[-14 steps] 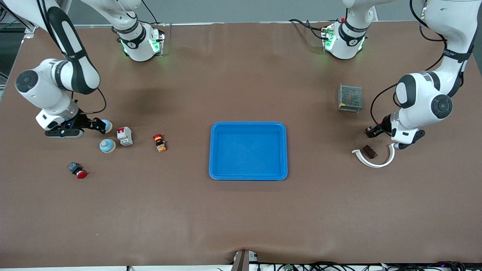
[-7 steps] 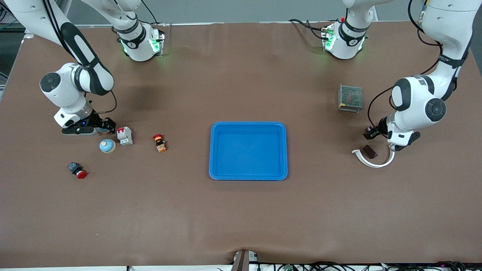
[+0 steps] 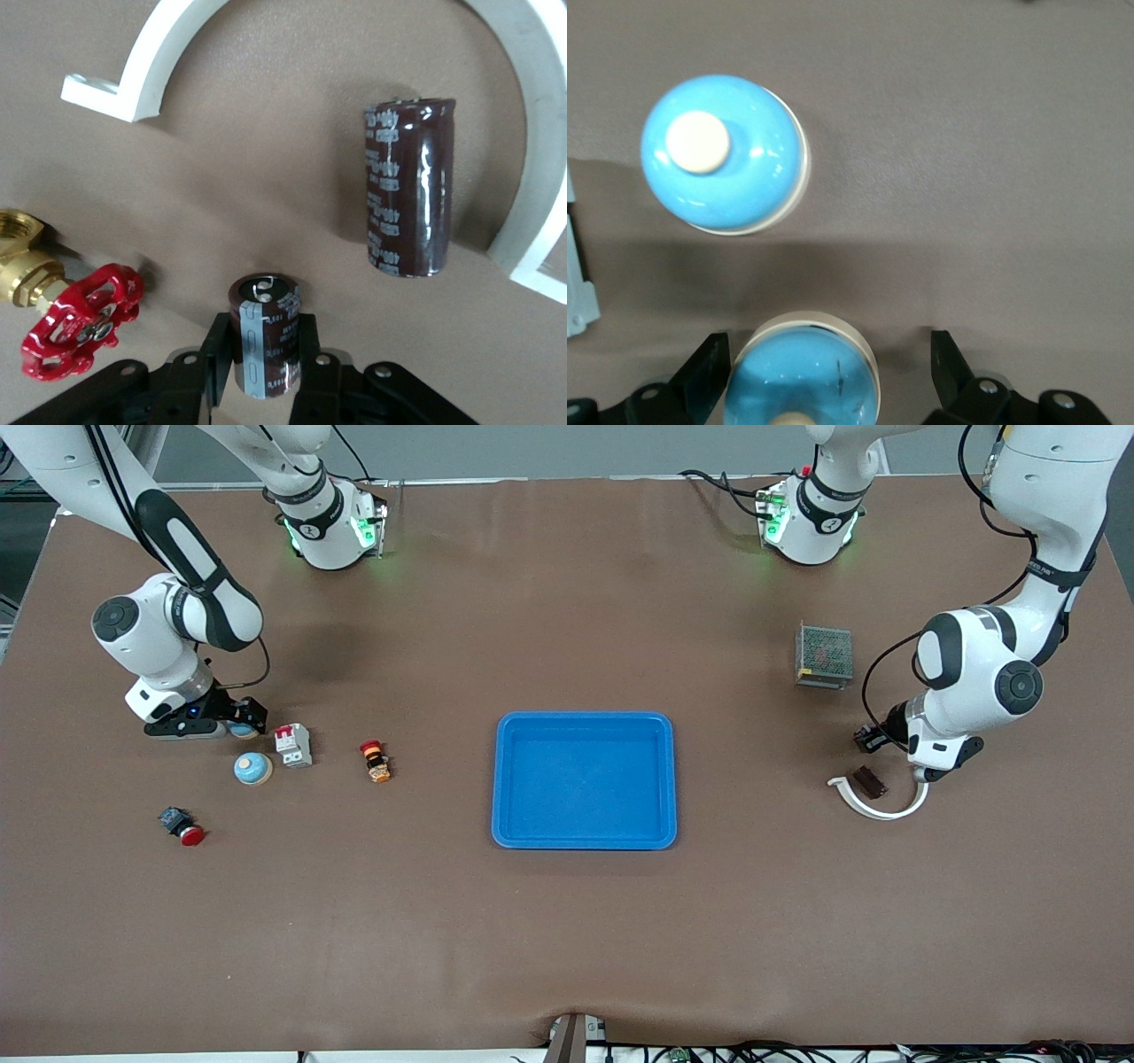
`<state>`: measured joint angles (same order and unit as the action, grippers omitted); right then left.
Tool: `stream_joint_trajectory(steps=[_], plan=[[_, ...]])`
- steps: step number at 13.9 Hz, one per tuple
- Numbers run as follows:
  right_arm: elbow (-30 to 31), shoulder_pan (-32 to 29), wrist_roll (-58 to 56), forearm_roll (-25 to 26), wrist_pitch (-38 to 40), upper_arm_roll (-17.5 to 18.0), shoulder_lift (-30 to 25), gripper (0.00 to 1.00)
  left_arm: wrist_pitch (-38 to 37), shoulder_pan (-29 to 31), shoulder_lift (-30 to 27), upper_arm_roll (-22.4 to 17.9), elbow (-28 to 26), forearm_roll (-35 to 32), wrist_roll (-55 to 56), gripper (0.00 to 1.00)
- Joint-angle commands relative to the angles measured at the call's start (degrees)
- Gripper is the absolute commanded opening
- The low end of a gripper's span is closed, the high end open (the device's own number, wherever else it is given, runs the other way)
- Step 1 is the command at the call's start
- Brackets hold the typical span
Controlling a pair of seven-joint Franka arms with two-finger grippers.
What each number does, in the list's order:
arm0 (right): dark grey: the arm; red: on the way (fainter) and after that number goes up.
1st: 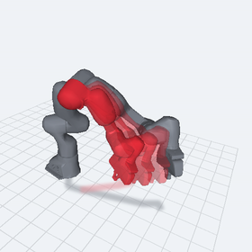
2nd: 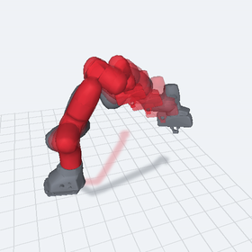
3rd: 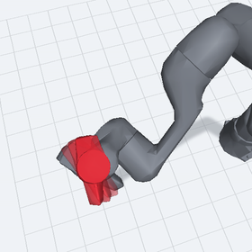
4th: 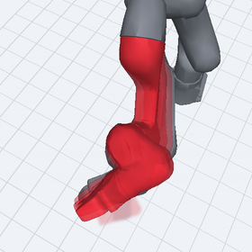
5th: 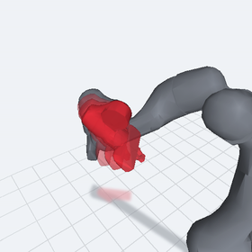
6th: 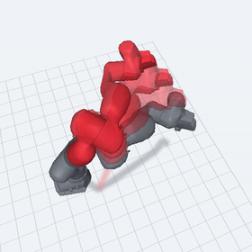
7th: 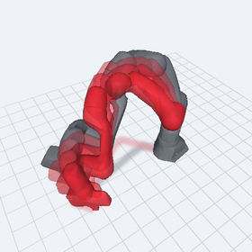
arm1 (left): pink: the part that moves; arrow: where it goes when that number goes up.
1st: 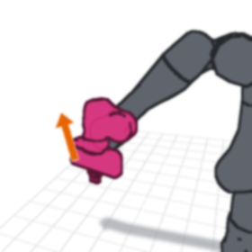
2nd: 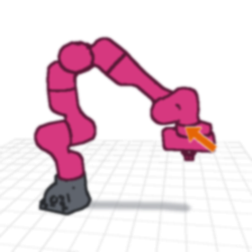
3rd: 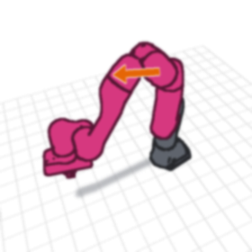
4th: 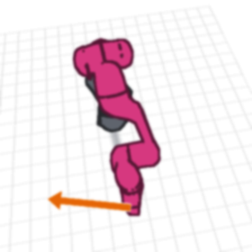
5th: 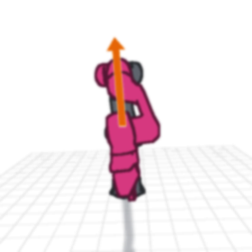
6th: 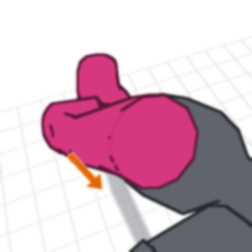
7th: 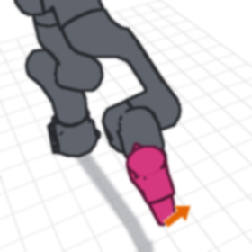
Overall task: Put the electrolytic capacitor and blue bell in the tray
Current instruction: 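Place the brown capacitor in the tray with the left gripper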
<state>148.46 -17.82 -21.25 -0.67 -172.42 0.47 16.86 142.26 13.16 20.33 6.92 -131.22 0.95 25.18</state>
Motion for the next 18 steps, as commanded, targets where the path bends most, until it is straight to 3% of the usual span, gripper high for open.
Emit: stream_joint_trajectory(steps=[1, 5, 11, 13, 16, 18], plan=[[1.6, -1.6, -0.5, 1.2, -0.9, 0.9, -0.8, 1.0, -0.3, -0.6, -2.0, 0.3, 0.2, 0.3, 3.9, 0.13], [2.3, -1.9, -0.3, 1.1, -0.7, 1.0, -1.0, 1.0, -7.2, -4.6, -3.0, 3.4, 4.6, 0.3, 18.4, 0.03], [2.4, -1.5, -0.1, 1.1, 0.8, 1.1, -1.5, 0.97, -10.9, -14.8, 0.5, 5.1, 13.2, 0.3, 41.1, 0.0], [2.2, -1.3, -0.1, 1.2, 4.2, 1.2, -3.3, 0.78, -10.9, -18.9, 3.4, 5.1, 17.4, 0.4, 49.8, 0.0], [1.5, -1.0, -0.2, 1.1, 10.9, 1.4, -7.2, 0.28, -10.9, -25.0, 8.0, 5.1, 25.0, 0.5, 61.8, 0.0], [0.0, -0.9, -0.1, 0.9, 16.3, 1.6, -9.1, 0.05, -10.9, -28.8, 10.4, 5.0, 28.9, 0.5, 67.1, 0.0]])
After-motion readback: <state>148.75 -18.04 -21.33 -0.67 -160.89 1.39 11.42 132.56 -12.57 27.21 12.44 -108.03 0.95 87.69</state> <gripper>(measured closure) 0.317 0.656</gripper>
